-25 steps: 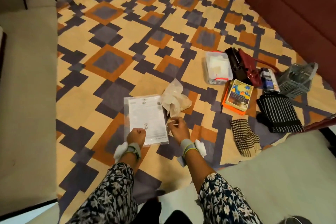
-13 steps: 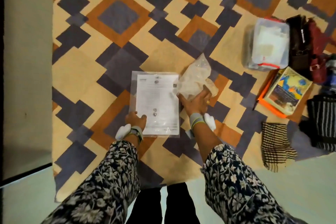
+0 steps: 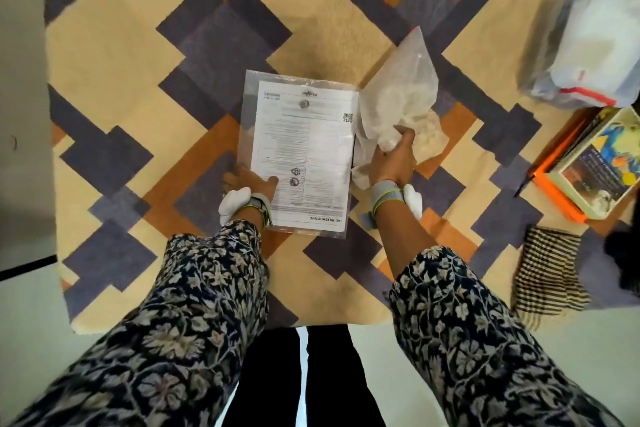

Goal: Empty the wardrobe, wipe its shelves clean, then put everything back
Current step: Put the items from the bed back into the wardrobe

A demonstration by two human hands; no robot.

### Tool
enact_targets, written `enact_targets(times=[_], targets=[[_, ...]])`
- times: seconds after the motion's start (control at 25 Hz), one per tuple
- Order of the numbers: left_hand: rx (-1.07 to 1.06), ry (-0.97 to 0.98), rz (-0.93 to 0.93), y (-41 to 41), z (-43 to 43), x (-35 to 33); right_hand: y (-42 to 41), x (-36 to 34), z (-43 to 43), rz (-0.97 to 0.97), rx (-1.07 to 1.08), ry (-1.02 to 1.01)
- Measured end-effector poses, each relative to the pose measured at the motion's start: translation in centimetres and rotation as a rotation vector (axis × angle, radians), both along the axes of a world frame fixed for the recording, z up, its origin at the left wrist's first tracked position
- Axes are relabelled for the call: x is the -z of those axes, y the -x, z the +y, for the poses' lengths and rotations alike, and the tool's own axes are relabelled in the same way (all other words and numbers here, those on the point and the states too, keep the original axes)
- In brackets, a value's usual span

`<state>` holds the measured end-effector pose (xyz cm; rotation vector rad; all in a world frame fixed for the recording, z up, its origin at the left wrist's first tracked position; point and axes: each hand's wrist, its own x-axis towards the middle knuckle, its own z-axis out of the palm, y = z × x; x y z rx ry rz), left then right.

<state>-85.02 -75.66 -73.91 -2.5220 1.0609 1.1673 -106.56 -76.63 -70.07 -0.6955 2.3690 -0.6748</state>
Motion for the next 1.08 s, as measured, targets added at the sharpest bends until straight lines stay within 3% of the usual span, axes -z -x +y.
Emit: enact_targets(times=[0.16,0.36,0.72,0.88,1.08], targets=[[-0.005,0.05,0.051,0.4,-0.1,0.8,0.9,-0.1,1.9,0.059,-0.018,-0.083],[-0.123,0.053,0.399,1.0,2.9,-0.1,0.7,-1.6,4.5,0.087,-0.084,-0.174],[-0.192,0.217,0.199,1.5,7.3,-10.9,-1.7,-10.3,7.5,-0.028,-0.184,-0.094],[-0.224,0.216,0.195,1.0,10.3,-15.6,-3.3,-13.8,9.3,-0.042,-0.302,-0.077],[-0.405,0.381,0.3,-4.1,12.6,-19.8,-7.4,-19.2,9.8,-0.095,-0.464,0.011]])
